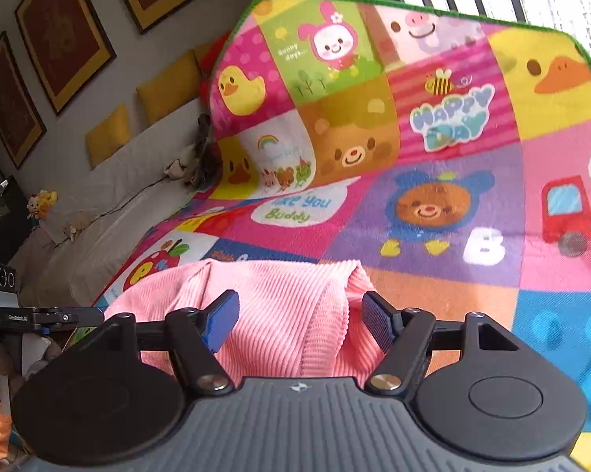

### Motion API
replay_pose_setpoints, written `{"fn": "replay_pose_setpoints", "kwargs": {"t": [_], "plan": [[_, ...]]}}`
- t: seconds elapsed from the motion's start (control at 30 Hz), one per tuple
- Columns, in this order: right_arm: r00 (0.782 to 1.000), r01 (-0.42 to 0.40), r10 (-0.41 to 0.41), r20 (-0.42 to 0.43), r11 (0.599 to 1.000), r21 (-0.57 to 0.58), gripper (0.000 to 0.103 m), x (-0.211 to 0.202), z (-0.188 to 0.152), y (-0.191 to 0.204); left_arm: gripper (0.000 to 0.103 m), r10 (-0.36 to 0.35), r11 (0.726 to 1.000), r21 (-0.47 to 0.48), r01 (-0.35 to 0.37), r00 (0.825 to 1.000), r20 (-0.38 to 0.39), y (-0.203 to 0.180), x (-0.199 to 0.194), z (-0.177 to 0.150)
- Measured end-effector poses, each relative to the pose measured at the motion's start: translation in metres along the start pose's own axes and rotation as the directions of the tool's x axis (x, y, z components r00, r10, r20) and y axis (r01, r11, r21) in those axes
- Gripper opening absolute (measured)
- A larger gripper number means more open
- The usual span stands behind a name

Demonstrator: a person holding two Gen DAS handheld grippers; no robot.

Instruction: Fold clothes

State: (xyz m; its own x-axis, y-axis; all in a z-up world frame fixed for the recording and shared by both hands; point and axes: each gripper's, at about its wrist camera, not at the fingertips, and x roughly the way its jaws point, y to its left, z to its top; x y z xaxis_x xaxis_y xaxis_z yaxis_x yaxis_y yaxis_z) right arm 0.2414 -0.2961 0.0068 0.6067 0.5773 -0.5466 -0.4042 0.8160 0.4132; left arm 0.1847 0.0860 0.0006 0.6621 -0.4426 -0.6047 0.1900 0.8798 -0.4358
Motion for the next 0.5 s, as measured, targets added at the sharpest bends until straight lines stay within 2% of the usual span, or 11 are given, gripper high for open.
{"fn": "replay_pose_setpoints", "kwargs": {"t": [0.07,0.1,0.13,0.17,0.2,0.23,0.33,0.4,0.5], "plan": [[1.0,0.005,-0.005,-0.026,1.0,-0.002,0.069,0.02,-0.01,0.007,0.102,0.018,1.0,-0.023,-0.018,1.0,-0.013,0.0,0.013,-0.003],[0.999,0.015,-0.016,-0.03,1.0,-0.02,0.058,0.025,-0.014,0.012,0.101,0.017,0.999,-0.044,-0.018,1.0,-0.017,0.001,0.018,-0.003],[0.999,0.031,-0.033,-0.028,0.998,-0.051,0.039,0.028,-0.016,0.019,0.09,0.016,0.998,-0.06,-0.017,1.0,-0.019,0.002,0.022,-0.004],[0.998,0.048,-0.05,-0.025,0.995,-0.083,0.033,0.031,-0.018,0.026,0.057,0.016,0.998,-0.065,-0.017,1.0,-0.021,0.001,0.024,-0.003],[0.998,0.055,-0.057,-0.015,0.992,-0.111,0.023,0.031,-0.018,0.033,0.049,0.013,0.998,-0.061,-0.015,1.0,-0.022,0.0,0.024,-0.001],[0.999,0.048,-0.048,0.005,0.99,-0.13,0.018,0.024,-0.016,0.038,0.047,0.011,0.999,-0.053,-0.012,1.0,-0.014,-0.002,0.022,0.001],[0.999,0.01,-0.001,0.054,0.986,-0.168,0.017,-0.007,-0.008,0.052,0.036,0.001,1.0,-0.002,-0.001,0.999,0.035,-0.011,0.0,0.003],[0.998,-0.008,0.021,0.064,0.981,-0.195,0.017,-0.025,-0.01,0.06,0.036,-0.014,0.999,0.033,0.012,0.999,0.053,-0.017,-0.016,-0.004],[0.999,-0.023,0.03,0.03,0.979,-0.202,0.019,-0.037,-0.026,0.062,0.039,-0.028,0.997,0.08,0.023,0.997,0.069,-0.026,-0.036,-0.016]]}}
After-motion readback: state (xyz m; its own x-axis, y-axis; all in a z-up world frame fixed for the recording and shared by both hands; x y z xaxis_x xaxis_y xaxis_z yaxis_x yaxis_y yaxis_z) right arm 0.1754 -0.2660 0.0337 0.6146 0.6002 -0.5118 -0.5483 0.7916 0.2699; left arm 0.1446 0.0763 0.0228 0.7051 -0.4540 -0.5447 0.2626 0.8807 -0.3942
